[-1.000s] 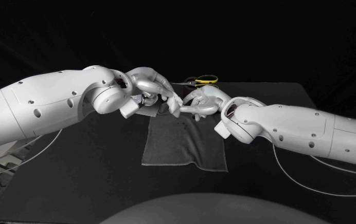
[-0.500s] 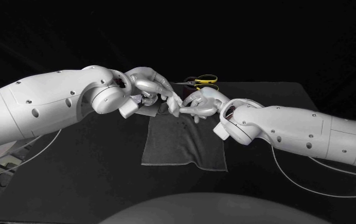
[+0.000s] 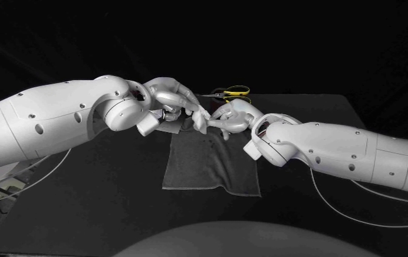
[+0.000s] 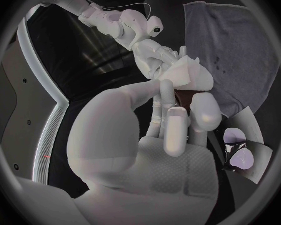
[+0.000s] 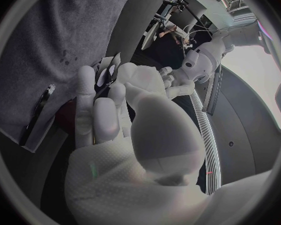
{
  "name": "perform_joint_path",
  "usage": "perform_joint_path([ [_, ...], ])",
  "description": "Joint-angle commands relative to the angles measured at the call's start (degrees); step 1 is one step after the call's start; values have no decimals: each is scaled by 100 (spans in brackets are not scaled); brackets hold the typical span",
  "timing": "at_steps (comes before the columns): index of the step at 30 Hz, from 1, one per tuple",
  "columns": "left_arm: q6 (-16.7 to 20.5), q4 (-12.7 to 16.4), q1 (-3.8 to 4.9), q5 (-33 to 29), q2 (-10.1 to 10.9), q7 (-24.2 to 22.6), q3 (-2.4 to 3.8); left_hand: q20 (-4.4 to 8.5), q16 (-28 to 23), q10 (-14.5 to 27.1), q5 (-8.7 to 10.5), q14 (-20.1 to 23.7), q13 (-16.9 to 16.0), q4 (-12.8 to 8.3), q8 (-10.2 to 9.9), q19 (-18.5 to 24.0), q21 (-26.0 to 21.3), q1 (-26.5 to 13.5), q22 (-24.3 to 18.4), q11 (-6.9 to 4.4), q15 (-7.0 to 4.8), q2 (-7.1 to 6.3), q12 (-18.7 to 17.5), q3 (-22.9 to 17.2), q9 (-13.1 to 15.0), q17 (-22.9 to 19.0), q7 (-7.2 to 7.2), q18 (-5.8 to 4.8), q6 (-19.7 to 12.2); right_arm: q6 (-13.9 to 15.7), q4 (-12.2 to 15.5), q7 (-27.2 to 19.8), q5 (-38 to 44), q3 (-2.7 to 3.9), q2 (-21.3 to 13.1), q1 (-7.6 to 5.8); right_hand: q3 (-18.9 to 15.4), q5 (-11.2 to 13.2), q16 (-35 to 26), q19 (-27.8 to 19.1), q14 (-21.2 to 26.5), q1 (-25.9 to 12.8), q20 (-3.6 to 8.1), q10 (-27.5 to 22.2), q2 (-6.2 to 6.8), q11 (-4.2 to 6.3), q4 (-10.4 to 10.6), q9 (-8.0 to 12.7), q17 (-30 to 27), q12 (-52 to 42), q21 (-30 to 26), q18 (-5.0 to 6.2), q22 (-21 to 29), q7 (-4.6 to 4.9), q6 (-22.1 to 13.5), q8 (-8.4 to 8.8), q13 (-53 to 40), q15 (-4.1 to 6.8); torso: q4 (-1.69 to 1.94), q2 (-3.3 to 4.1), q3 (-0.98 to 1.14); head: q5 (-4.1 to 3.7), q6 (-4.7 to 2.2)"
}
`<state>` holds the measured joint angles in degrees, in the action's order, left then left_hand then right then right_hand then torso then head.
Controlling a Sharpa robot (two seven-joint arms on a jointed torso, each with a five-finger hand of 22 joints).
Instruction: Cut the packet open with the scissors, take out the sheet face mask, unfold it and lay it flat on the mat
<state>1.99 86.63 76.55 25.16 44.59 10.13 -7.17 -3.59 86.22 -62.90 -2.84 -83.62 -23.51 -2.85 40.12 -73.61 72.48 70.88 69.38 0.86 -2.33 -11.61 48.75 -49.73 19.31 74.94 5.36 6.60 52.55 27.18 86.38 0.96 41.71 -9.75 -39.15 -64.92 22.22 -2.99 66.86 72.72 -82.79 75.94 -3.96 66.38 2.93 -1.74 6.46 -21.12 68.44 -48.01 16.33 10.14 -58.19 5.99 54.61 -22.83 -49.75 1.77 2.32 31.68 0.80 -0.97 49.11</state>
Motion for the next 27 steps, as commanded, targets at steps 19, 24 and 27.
perform_joint_path([
  [19,28,-222,4,741,38,8,-6,6,4,-34,-9,-96,-9,13,19,-59,64,-22,62,15,-5,55,26,-49,81,174,12,-95,16,-972,323,194,1175,90,-623,-519,753,21,1149,540,-456,37,167,1068,-49,182,-549,-152,1086,-1559,1868,-192,-988,-176,256,-471,-1502,169,-13,-2,6,22,-20],
  [24,49,-239,2,824,13,-12,-9,6,5,-34,-8,-99,-9,14,19,-59,64,-25,62,17,-5,56,26,-50,81,180,15,-95,14,-1658,378,587,1814,93,-639,-829,788,21,1164,546,-460,-3,166,1092,-37,185,-565,-159,1102,-1594,1946,-203,-1034,-184,261,-497,-1540,168,-9,1,2,4,-28],
  [27,72,-245,2,843,3,-31,-10,6,5,-34,-8,-99,-9,14,19,-59,64,-25,62,17,-5,56,26,-50,81,180,15,-95,14,-1921,398,782,2126,94,-628,-971,805,21,1169,552,-461,-17,166,1100,-32,187,-574,-162,1108,-1605,1985,-208,-1056,-186,261,-506,-1553,170,-3,2,3,1,-28],
])
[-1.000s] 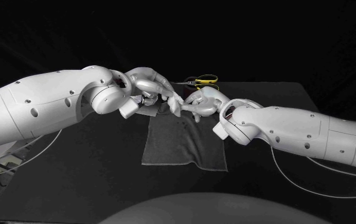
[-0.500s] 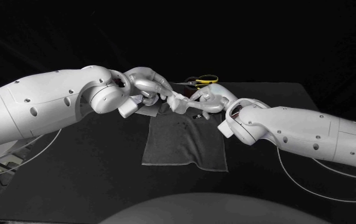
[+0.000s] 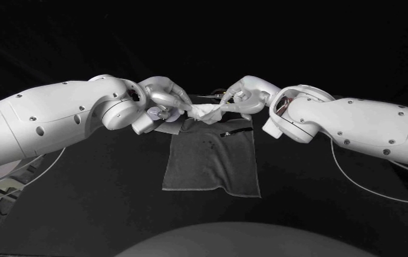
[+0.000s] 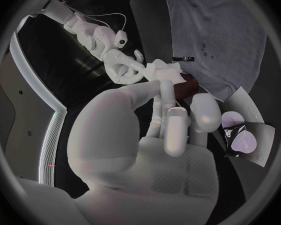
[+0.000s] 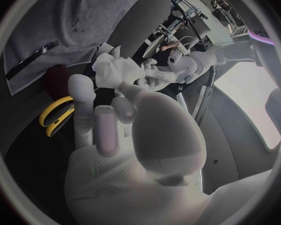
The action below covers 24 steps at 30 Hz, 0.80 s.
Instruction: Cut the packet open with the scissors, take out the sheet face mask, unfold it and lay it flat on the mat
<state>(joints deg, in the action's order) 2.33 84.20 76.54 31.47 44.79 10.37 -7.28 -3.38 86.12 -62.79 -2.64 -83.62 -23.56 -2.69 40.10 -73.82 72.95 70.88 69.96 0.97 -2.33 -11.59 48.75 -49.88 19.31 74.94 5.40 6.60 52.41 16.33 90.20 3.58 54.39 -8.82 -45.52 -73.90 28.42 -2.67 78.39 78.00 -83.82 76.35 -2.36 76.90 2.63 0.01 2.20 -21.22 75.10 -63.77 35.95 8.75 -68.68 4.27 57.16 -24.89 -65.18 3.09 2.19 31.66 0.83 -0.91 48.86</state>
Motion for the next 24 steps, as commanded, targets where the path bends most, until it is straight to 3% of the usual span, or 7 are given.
perform_joint_path([
  [1,48,-4,3,217,-20,-62,2,-15,15,-45,-29,-99,-4,-3,22,-39,18,-25,4,6,-5,54,26,-34,81,180,11,-95,29,-911,16,588,969,2,16,-122,192,-11,14,28,-357,-63,6,50,-1,13,-150,-153,441,-28,48,-74,-19,-14,6,-305,-12,38,11,4,-1,-7,1],
  [13,159,-16,2,276,-25,-120,1,-14,11,-45,-28,-96,-3,6,26,-38,16,-39,2,13,-1,57,26,-37,83,169,19,-94,20,-1807,-56,1465,2410,2,150,-548,238,-11,12,50,-358,-91,2,64,19,18,-179,-159,442,-39,174,-93,-84,-22,7,-329,-30,41,13,2,-7,-22,6],
  [24,163,-58,3,359,-7,-96,0,-14,16,-47,-29,-104,-3,8,28,-51,30,-41,17,14,0,63,27,-43,85,187,20,-99,15,-1710,-9,1764,2722,3,150,-674,276,-10,33,65,-364,-132,-6,100,32,23,-184,-165,463,-83,260,-106,-131,-29,19,-355,-77,41,9,2,-4,-22,5],
])
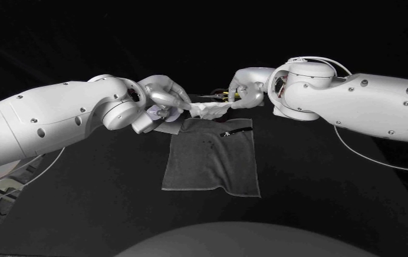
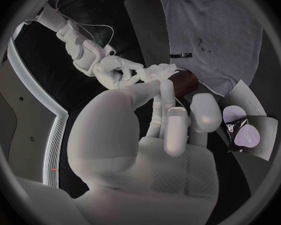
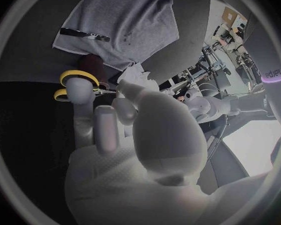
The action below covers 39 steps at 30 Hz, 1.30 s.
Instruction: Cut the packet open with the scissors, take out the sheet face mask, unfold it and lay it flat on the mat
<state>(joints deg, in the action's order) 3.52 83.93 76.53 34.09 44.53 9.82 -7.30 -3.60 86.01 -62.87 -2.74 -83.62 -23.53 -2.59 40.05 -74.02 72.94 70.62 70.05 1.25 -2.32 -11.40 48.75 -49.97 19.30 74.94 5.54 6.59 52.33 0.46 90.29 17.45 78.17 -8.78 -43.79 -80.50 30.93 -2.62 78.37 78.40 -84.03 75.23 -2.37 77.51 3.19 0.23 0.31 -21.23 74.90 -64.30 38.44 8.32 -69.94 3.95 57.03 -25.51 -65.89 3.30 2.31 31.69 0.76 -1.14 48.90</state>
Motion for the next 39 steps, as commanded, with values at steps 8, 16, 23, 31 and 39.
perform_joint_path([
  [8,55,-36,4,107,9,-33,1,8,25,-40,-18,-102,-6,-1,35,-26,27,-18,3,-14,1,45,28,-37,88,181,7,-97,19,-37,24,413,169,0,-26,-61,37,-15,47,30,-347,-32,-5,48,-21,2,4,-165,495,-43,38,-66,-19,2,34,-299,-19,22,-7,0,5,13,-2],
  [16,116,-39,4,107,-2,-40,-1,8,24,-41,-18,-103,-6,-1,39,-29,30,-20,6,-13,2,47,29,-42,90,180,7,-98,15,103,86,377,-130,0,-43,-109,49,-15,56,36,-350,-41,-5,60,-21,4,3,-166,504,-60,65,-69,-33,0,37,-305,-36,23,-5,0,6,-5,-24],
  [23,223,-15,4,-1,-38,-114,-41,1,21,26,-13,-107,14,23,47,0,-2,-58,-30,7,17,33,-15,-22,102,187,28,-90,-51,413,164,147,-1096,-2,-29,-119,66,-15,56,32,-351,-61,-5,65,-23,4,8,-166,504,-63,49,-65,-32,1,37,-311,-42,26,-3,-6,1,-18,-52],
  [31,420,27,3,-10,-67,-227,-140,-134,-317,635,-6,350,108,115,-310,591,-647,-141,-702,221,202,-157,-248,397,-67,-685,254,65,-698,844,218,-203,-2028,-4,-43,-120,84,-15,55,28,-351,-82,-4,73,-27,5,14,-166,503,-75,32,-60,-31,2,35,-318,-56,27,1,-4,3,-23,-85],
  [39,558,-3,-11,210,-81,-299,-193,-393,-1178,1301,-9,1542,405,317,-629,1821,-2149,0,-2140,477,447,-320,-578,1155,-326,-2477,457,388,-1367,933,-22,-779,-2874,-5,10,-115,105,-16,43,19,-349,-124,-2,67,-38,4,34,-166,494,-60,16,-53,-35,2,26,-329,-51,28,-3,-11,-1,-26,-181],
])
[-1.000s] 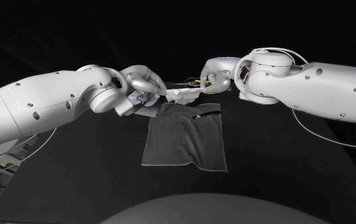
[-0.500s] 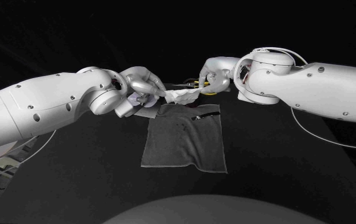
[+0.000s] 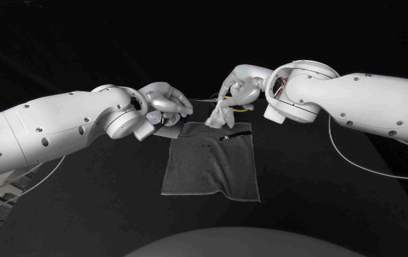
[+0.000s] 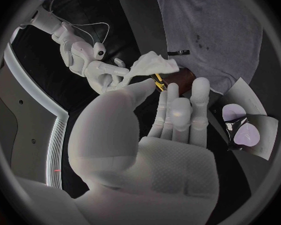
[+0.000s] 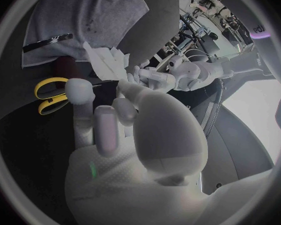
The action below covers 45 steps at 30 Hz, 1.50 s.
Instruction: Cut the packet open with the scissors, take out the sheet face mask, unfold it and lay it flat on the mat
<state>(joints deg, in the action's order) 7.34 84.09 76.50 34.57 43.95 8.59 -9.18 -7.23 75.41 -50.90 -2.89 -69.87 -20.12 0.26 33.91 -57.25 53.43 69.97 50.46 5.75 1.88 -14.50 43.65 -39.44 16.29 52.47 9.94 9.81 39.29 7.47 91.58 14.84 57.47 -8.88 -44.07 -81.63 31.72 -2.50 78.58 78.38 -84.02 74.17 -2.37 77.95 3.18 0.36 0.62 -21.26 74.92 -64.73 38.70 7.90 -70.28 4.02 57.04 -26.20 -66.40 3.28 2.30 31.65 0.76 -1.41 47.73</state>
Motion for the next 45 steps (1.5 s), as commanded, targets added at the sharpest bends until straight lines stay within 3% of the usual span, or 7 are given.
perform_joint_path([
  [1,189,-33,-12,199,-31,-183,-8,-43,-131,135,1,196,91,53,-13,151,-229,87,-203,38,37,-2,-87,144,-38,-262,24,67,-79,220,-212,-567,-900,4,53,0,35,-28,32,23,-352,-14,-2,25,-40,-7,-1,-163,502,-23,6,-13,-9,-6,22,-261,-7,31,-1,-10,-2,-3,-78],
  [13,423,-104,-59,557,-57,-524,-27,-149,-436,748,4,889,343,284,87,260,-528,308,-399,123,133,-54,-176,721,-164,-1119,58,68,-189,26,-478,-772,-1794,-1,140,41,53,-28,41,25,-354,-11,-1,27,-45,-6,-10,-163,511,-31,22,-14,-19,-5,17,-264,-18,34,18,-15,-11,-17,-163],
  [17,582,8,-103,626,-40,-1071,-28,-154,-390,668,4,933,365,342,330,254,-561,465,-422,99,121,32,-15,836,-130,-1184,-3,74,180,68,-486,-691,-1970,-2,131,50,59,-28,60,30,-358,-13,0,40,-49,-6,-10,-163,529,-60,50,-18,-31,-3,17,-267,-47,35,8,-5,-13,-37,-169],
  [21,815,142,-150,608,-17,-1720,-27,-24,-147,118,2,499,406,337,493,126,-497,729,-402,-128,-72,211,158,654,-108,-758,-231,90,705,166,-494,-610,-2059,-3,143,68,62,-28,71,33,-361,-16,0,44,-50,-6,-10,-164,539,-69,64,-19,-38,-2,17,-269,-56,36,9,-9,-10,-31,-181],
  [30,1460,438,-226,251,136,-2861,-24,194,-11,-515,2,30,570,153,216,-153,-212,1049,-171,-324,-269,263,23,360,-208,-360,-314,42,1178,445,-514,-496,-2160,-9,234,157,66,-28,64,30,-359,-23,0,48,-52,-7,-8,-164,533,-78,51,-17,-34,0,17,-273,-66,37,13,-8,-5,-31,-179],
  [41,1143,599,-346,414,192,-2523,-23,259,259,-839,3,-497,564,273,-19,-635,324,742,356,-387,-332,170,-6,449,-243,328,-403,-80,1410,735,-527,-539,-2258,-9,273,219,74,-28,64,34,-360,-27,1,48,-55,-7,-9,-165,533,-77,66,-18,-43,1,17,-277,-66,38,21,-8,-4,-34,-151],
  [45,1212,572,-417,512,168,-2250,-23,253,265,-859,5,-547,558,388,-190,-675,317,517,349,-336,-301,-31,-35,663,-287,364,-350,-89,1270,786,-500,-577,-2299,-9,263,228,74,-28,64,34,-360,-27,1,48,-55,-7,-9,-165,533,-77,66,-18,-43,1,17,-277,-66,38,13,-8,-12,-36,-146],
])
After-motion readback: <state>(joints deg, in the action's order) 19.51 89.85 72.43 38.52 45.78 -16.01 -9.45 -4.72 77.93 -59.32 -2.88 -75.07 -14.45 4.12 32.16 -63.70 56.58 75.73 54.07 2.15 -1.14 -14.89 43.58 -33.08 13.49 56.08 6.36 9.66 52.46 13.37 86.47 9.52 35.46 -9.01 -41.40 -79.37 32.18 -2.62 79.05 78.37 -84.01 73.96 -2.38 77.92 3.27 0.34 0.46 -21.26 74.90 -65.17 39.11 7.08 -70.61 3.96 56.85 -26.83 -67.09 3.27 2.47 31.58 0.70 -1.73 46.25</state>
